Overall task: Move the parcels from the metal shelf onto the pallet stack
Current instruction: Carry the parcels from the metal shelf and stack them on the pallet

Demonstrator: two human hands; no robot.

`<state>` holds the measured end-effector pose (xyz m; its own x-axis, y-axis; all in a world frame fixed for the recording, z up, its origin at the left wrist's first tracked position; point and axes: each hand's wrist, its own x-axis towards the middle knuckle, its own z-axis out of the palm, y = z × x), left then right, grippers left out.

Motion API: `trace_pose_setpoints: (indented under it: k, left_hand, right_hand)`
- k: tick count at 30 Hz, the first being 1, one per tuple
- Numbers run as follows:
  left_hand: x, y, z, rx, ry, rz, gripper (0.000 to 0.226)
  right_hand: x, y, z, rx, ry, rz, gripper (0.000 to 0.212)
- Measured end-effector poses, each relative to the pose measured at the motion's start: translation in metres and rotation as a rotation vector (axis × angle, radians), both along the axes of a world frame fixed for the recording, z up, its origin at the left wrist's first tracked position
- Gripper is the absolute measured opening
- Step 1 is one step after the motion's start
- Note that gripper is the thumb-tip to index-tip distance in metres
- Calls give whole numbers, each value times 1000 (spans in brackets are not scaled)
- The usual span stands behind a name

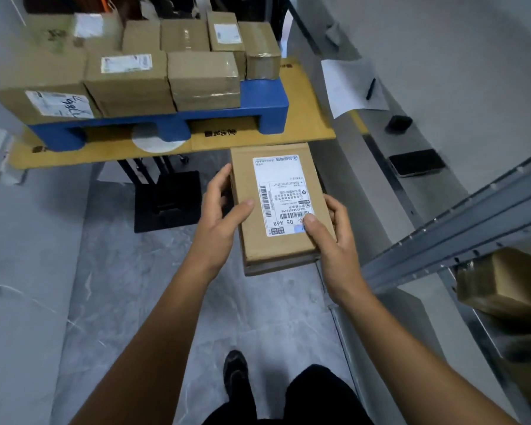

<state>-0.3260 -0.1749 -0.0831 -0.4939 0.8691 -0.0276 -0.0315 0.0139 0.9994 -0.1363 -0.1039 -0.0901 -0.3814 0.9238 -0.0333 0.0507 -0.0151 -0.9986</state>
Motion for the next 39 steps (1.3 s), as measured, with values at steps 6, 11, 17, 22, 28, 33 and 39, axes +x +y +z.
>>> trace_pose_setpoints:
  k: [6,11,17,22,28,33,39]
  left_hand:
    - [-41,53,-12,-29,-3,10,81]
    - [-58,114,-13,-18,-14,5,79]
    - [-91,197,-5,-58,-33,2,84]
    - [-97,250,-1,-49,-55,172,65]
    - [-96,290,-11,-82,-31,405,57]
    - [-100,324,-22,-110,-10,546,63]
    - [-122,366,-24,-73,-70,605,72]
  right_hand:
    - [-29,60,-5,-60,-2,55,59]
    - [-38,132,-12,-126,10,125,57]
    - [-54,232,-3,-168,13,256,47]
    - [-78,296,-5,-129,64,181,61]
    - [-105,314,-14,-129,102,-55,103]
    - [-134,316,-22,-51,83,-75,105]
    - [-172,339,-11,12,103,-71,92]
